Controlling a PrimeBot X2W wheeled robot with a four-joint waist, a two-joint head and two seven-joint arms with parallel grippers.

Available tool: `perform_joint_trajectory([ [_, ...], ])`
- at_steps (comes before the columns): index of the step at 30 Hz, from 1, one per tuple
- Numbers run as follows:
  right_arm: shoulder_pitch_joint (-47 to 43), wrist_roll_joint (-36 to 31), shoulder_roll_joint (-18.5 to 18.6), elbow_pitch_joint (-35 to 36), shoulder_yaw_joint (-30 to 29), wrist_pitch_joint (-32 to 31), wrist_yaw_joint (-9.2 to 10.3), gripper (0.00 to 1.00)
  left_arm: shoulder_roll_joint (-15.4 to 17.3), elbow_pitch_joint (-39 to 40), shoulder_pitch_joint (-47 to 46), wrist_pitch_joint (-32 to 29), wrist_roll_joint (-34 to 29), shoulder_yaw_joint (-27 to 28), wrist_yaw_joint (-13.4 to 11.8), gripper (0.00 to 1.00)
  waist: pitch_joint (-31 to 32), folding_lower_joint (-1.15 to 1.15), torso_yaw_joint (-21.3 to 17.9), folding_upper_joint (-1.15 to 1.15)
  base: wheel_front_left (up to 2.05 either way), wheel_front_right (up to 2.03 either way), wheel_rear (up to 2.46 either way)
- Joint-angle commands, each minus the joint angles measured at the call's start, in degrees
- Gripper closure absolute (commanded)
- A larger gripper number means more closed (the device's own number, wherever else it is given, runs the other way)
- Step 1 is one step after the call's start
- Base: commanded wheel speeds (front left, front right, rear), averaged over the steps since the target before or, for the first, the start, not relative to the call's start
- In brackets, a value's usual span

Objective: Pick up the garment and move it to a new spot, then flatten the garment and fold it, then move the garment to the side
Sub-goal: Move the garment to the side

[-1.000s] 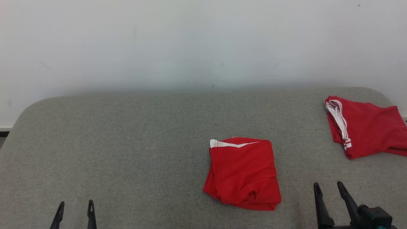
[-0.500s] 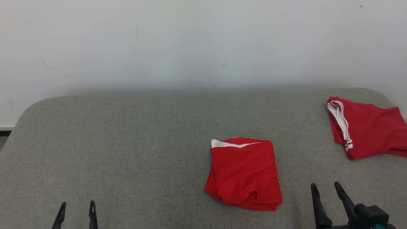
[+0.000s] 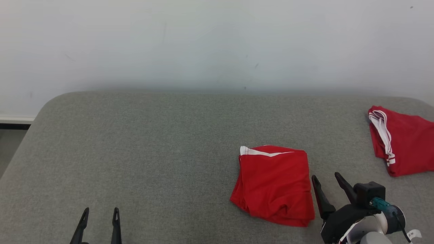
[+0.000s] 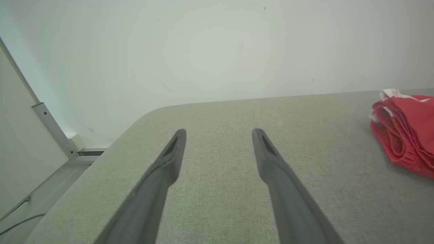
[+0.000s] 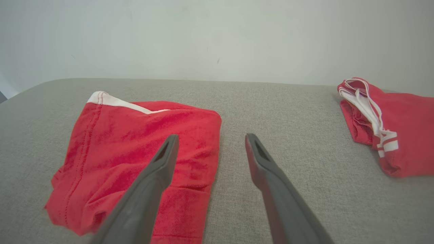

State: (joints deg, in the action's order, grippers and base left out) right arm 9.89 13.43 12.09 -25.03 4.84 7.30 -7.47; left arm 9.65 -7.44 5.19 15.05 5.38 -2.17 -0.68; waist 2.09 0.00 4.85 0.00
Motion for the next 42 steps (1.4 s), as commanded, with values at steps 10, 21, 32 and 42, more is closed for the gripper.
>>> perform_joint_trajectory([
  [10, 10.4, 4.5, 0.5, -21.7, 4.2, 0.5, 0.01, 0.0, -1.2, -1.7, -3.7, 0.1, -0.5, -2.1, 1.2, 0.0, -2.5, 0.0, 4.9, 0.0, 0.0, 0.0, 0.0],
  [21, 19.2, 9.6, -0.3, -36.4, 8.7, 1.0, 0.01, 0.0, -1.7, -2.2, -6.8, 0.1, -1.0, -2.3, 1.8, 0.0, -5.7, 0.0, 5.5, 0.0, 0.0, 0.0, 0.0],
  [32, 22.8, 14.0, -1.4, -40.9, 13.7, 0.2, 0.09, 1.0, -2.2, -1.7, -7.4, 0.1, -0.9, -1.6, 1.4, 0.0, -7.2, 0.0, 3.5, 0.0, 0.0, 0.0, 0.0],
  [42, 31.4, 14.8, 5.7, -35.0, 22.0, 0.5, 0.09, 1.0, -2.4, -0.2, -9.6, 0.1, -0.9, -1.1, 1.9, 0.0, -10.9, 0.0, 0.0, 0.0, 0.0, 0.0, 0.0],
])
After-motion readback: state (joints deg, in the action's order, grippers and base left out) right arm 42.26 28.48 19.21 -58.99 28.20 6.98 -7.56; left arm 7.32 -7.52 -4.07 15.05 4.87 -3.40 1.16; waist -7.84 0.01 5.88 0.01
